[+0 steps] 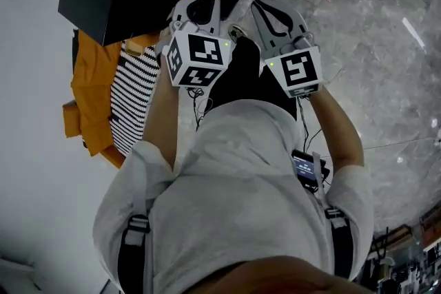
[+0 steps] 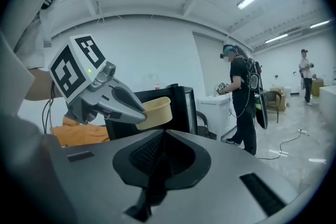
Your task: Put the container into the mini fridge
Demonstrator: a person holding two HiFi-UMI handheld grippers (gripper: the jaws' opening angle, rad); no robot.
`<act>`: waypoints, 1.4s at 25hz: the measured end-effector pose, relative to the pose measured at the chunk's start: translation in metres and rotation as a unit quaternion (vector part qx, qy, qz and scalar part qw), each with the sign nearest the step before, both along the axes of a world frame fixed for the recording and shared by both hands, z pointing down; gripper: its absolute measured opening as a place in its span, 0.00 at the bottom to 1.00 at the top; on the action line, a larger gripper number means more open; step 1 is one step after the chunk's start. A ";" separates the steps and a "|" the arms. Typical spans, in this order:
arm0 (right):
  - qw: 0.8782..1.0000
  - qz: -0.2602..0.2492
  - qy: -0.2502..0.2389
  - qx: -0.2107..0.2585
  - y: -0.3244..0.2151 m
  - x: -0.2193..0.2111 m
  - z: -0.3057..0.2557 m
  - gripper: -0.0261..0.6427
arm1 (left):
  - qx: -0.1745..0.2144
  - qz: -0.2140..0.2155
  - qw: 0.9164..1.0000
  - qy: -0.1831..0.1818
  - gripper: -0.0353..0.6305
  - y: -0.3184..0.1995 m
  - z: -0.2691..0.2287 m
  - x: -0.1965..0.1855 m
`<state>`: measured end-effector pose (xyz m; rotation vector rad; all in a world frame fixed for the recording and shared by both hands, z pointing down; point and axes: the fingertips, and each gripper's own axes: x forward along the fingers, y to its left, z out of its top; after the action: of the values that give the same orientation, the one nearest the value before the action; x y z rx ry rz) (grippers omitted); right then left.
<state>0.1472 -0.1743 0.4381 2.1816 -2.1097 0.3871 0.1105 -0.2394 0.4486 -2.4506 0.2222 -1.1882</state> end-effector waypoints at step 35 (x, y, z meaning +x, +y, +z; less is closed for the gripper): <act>0.995 0.059 -0.067 -0.047 -0.073 -0.005 0.123 0.10 | -0.041 -0.059 0.997 -0.038 0.10 -0.107 0.173 -0.019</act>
<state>0.1426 -0.2469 0.5614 2.2910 -1.9863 0.6451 0.0916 -0.3460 0.6219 -2.4854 0.3042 -1.3635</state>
